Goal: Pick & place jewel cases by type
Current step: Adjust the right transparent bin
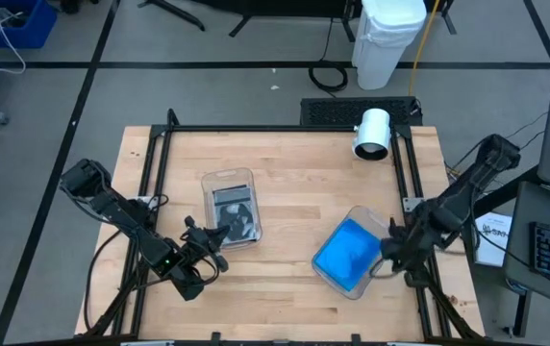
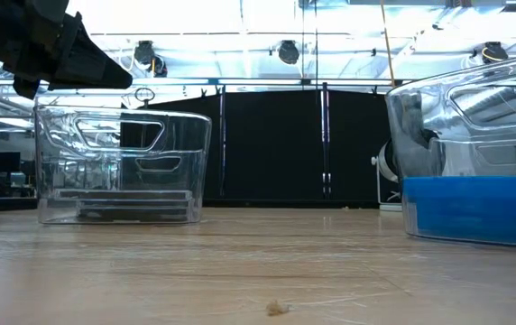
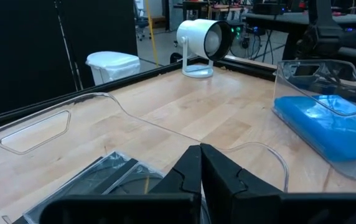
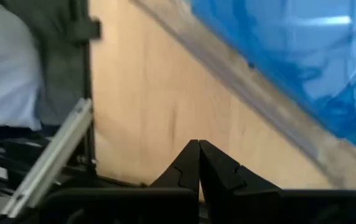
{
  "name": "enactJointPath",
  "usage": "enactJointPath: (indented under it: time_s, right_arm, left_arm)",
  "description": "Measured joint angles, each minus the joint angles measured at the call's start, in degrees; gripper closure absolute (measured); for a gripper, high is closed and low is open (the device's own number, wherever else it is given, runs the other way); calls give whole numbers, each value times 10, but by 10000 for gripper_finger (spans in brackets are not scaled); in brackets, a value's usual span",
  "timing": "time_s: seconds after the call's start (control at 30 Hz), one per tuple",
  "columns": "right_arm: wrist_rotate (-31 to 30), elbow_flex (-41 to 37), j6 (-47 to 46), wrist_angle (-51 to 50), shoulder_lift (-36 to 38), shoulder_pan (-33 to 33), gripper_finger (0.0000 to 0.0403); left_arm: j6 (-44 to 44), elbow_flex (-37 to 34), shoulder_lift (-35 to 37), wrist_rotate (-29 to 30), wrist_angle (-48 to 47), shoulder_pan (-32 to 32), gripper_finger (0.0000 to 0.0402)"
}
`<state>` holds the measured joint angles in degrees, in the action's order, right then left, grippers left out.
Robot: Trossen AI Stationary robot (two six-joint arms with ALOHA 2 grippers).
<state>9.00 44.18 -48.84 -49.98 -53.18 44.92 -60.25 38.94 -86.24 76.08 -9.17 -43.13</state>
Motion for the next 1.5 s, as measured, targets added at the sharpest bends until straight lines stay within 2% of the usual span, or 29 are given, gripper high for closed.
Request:
enactJointPath:
  time_s: [0.13, 0.23, 0.4, 0.63, 0.77, 0.9, 1.13, 1.27, 1.5]
  right_arm:
    - [-2, 0, -19, 3, -51, 34, 403]
    - [-37, 0, -15, -3, -83, 43, 403]
    - [-142, 0, -12, -37, -118, 43, 403]
    - [-303, -9, -18, -58, -136, 41, 403]
    - [-361, -33, -45, -55, -136, 25, 403]
    - [-422, -69, -80, -45, -136, 2, 403]
    - [-495, -128, -131, -11, -136, -45, 403]
    - [-519, -147, -154, -11, -136, -74, 403]
    - [-605, -157, -165, -9, -136, -115, 403]
  left_arm:
    - [-1, 0, 0, 0, 0, 0, 391]
    - [-1, 0, 0, 0, 0, 0, 397]
    - [-3, 0, 0, 0, 0, 1, 385]
    - [-5, 0, 0, -1, 0, 1, 393]
    - [-5, 0, 0, -2, 0, 0, 385]
    - [-5, 0, 0, -1, 0, 0, 397]
    - [-7, 0, 0, -1, 3, 0, 384]
    - [-7, 0, 0, -1, 3, 0, 397]
    - [-7, 0, 0, -1, 3, 0, 384]
